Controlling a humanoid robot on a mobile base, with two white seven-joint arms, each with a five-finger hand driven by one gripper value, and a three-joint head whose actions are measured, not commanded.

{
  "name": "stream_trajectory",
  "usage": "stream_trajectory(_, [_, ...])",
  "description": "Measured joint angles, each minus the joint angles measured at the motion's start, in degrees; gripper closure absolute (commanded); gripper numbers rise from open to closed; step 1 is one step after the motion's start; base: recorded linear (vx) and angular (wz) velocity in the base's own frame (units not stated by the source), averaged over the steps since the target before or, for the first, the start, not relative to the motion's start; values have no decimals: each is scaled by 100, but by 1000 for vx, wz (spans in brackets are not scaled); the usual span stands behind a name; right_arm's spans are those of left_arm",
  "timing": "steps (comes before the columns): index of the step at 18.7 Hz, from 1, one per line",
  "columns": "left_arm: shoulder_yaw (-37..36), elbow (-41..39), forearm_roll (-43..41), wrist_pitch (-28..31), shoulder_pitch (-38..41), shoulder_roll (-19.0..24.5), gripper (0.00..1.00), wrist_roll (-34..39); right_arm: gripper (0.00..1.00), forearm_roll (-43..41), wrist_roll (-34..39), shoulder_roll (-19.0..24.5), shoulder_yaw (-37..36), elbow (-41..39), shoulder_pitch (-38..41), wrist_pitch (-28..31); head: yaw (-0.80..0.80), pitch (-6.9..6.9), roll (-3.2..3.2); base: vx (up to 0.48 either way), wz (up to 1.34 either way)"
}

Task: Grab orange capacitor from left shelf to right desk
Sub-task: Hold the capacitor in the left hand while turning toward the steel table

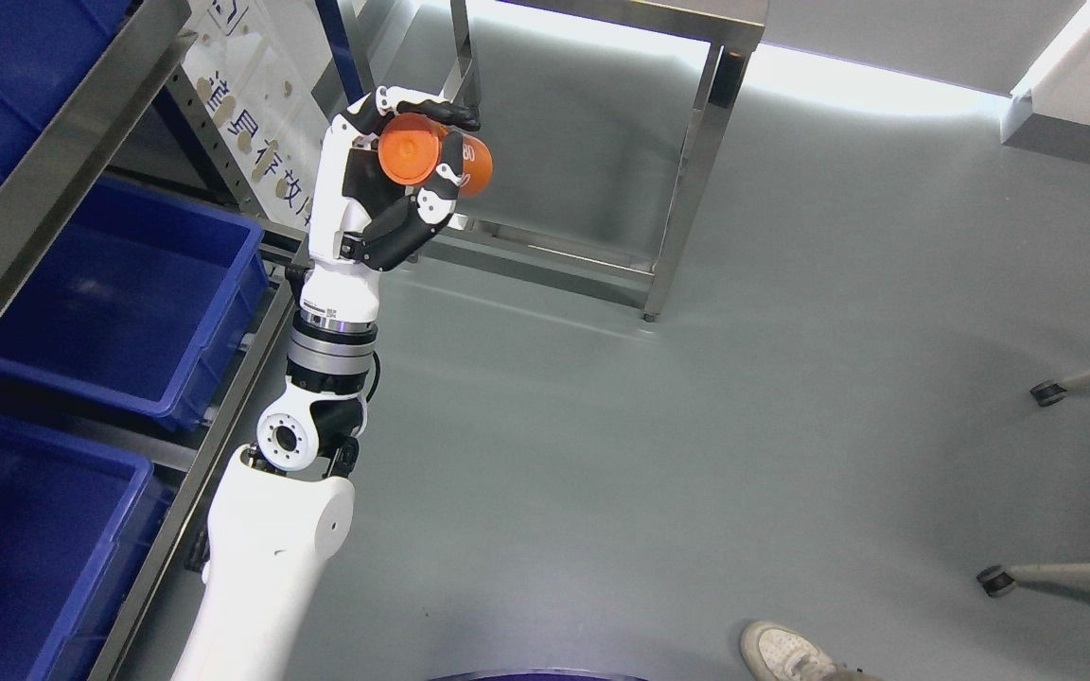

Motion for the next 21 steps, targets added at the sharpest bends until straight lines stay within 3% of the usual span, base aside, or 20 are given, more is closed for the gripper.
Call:
stream_trajectory(14, [-202,1,-2,59,-200,0,97,7,0,0,-30,0,0,0,-1,0,0,0,0,392,13])
stream_trajectory(21, [-313,17,-5,587,-505,0,97,50,0,0,-30,0,0,0,-1,0,0,0,0,403,47])
